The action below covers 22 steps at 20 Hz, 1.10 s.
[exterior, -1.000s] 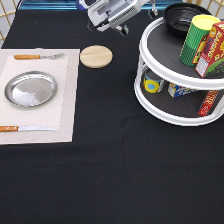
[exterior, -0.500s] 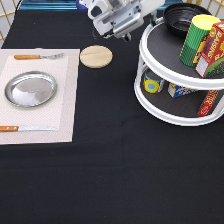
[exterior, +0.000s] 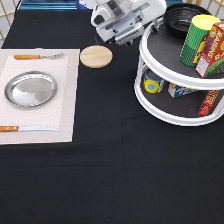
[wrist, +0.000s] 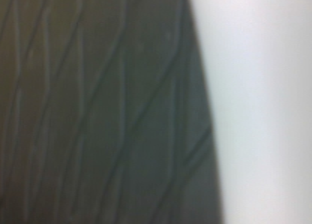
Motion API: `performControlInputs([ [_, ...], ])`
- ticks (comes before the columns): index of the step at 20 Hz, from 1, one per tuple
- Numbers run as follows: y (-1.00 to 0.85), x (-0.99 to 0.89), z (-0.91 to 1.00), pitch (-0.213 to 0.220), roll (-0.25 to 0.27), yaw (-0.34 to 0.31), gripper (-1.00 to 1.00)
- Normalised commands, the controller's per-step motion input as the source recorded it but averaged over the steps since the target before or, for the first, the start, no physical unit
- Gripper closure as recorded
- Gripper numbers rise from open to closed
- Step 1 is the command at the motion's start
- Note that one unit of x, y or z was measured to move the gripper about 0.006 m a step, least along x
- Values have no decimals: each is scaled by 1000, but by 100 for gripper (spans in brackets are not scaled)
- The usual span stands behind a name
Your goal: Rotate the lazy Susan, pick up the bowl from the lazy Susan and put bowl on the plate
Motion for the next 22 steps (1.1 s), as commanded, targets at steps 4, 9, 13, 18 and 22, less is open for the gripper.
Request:
performControlInputs([
  [4, 82, 819, 38, 108, -52, -12, -100],
  [9, 62, 830, 34, 106, -47, -11, -100],
  [13, 24, 806, 36, 104, -34, -10, -100],
  [18, 112, 841, 98, 109, -48, -2, -100],
  [22, 194, 859, 221, 117, -54, 0, -100],
])
